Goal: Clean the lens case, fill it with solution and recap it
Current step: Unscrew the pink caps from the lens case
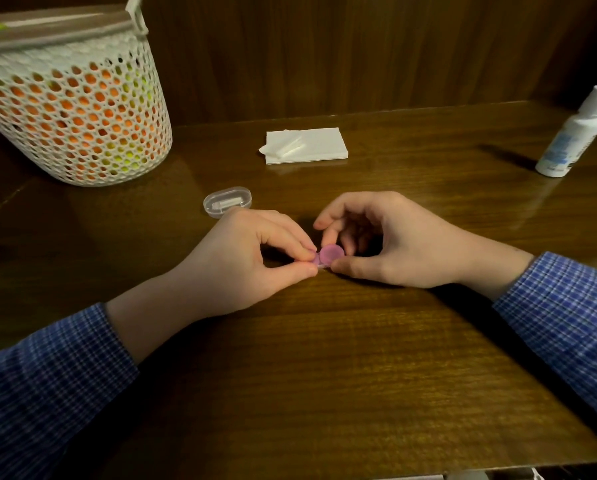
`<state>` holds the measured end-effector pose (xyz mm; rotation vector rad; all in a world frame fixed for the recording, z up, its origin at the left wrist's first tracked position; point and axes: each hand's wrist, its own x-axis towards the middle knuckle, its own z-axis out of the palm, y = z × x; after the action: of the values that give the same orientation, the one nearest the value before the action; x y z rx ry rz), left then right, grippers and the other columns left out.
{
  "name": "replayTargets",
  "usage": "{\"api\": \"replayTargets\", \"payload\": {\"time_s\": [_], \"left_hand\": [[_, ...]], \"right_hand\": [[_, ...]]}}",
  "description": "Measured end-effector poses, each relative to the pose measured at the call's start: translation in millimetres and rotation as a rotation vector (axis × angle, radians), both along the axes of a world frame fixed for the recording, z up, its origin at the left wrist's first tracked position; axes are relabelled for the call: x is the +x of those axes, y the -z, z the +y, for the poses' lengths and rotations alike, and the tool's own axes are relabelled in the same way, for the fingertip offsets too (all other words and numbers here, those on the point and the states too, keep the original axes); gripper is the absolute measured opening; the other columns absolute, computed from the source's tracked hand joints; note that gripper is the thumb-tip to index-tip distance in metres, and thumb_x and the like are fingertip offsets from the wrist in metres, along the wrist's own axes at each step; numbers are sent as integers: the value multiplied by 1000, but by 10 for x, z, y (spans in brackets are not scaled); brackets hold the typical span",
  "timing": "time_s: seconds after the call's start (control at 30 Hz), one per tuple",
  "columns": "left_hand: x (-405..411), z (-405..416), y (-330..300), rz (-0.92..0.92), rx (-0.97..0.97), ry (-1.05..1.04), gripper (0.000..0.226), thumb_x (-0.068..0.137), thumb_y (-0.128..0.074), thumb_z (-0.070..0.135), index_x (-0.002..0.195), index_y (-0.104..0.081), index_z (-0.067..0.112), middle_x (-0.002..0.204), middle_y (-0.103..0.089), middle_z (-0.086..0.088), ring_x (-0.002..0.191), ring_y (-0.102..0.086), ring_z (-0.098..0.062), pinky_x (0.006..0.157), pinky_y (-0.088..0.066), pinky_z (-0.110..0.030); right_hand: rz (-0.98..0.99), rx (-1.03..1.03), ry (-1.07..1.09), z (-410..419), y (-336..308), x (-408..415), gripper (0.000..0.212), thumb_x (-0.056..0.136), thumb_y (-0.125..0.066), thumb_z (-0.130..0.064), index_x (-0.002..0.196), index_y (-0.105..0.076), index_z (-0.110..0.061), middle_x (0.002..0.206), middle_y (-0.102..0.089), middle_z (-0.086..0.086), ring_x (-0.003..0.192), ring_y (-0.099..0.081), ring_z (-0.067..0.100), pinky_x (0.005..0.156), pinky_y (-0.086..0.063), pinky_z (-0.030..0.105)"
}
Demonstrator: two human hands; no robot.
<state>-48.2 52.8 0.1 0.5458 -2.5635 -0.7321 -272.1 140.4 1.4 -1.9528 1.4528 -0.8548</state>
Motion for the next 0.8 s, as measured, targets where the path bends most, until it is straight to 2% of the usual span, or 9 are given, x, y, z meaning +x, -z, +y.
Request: {"api": "replayTargets", "payload": {"time_s": [0.1, 0.3, 0.53, 0.6, 0.7, 0.8], "left_hand": [[-2, 7, -1, 4, 4, -1, 15, 84, -82, 22, 100, -83, 23, 102, -76, 15, 101, -69, 3, 89, -54, -16], [-1, 4, -5, 1, 1, 3, 15, 85, -81, 24, 100, -83, 23, 102, -76, 15, 100, -69, 3, 88, -55, -16], [2, 2, -5, -4, 21, -4, 15, 84, -83, 21, 99, -83, 22, 103, -76, 15, 101, -69, 3, 90, -55, -19], [4, 4, -6, -3, 22, -5, 15, 84, -82, 22, 100, -83, 22, 103, -76, 15, 101, -69, 3, 91, -55, -18], [5, 2, -4, -9, 19, -7, 15, 85, -82, 23, 100, -83, 23, 103, -76, 15, 102, -68, 3, 90, -55, -17], [4, -4, -1, -8, 22, -2, 15, 85, -82, 23, 100, -83, 23, 102, -76, 16, 102, -69, 3, 89, -55, -17]], "right_hand": [[16, 17, -9, 9, -3, -7, 48, 83, -82, -8, 125, -63, -21, 104, -74, -6, 87, -69, 12, 79, -62, 36], [55, -17, 54, -6, 28, 16, 50, 79, -87, -32, 123, -64, -27, 99, -68, -10, 84, -67, 8, 73, -61, 35], [-27, 21, -15, 1, 11, -7, 47, 84, -82, -10, 125, -63, -21, 102, -75, -4, 84, -69, 15, 78, -61, 42], [-16, 24, -11, 5, 15, -12, 48, 84, -82, -10, 125, -63, -22, 105, -73, -6, 85, -69, 14, 78, -61, 41], [20, -2, 24, -2, 31, -8, 47, 81, -86, -21, 122, -64, -27, 106, -68, -10, 83, -67, 10, 72, -62, 35], [17, -16, 58, -8, 39, 2, 43, 80, -87, -30, 118, -67, -27, 98, -69, -9, 79, -66, 6, 68, -60, 28]]}}
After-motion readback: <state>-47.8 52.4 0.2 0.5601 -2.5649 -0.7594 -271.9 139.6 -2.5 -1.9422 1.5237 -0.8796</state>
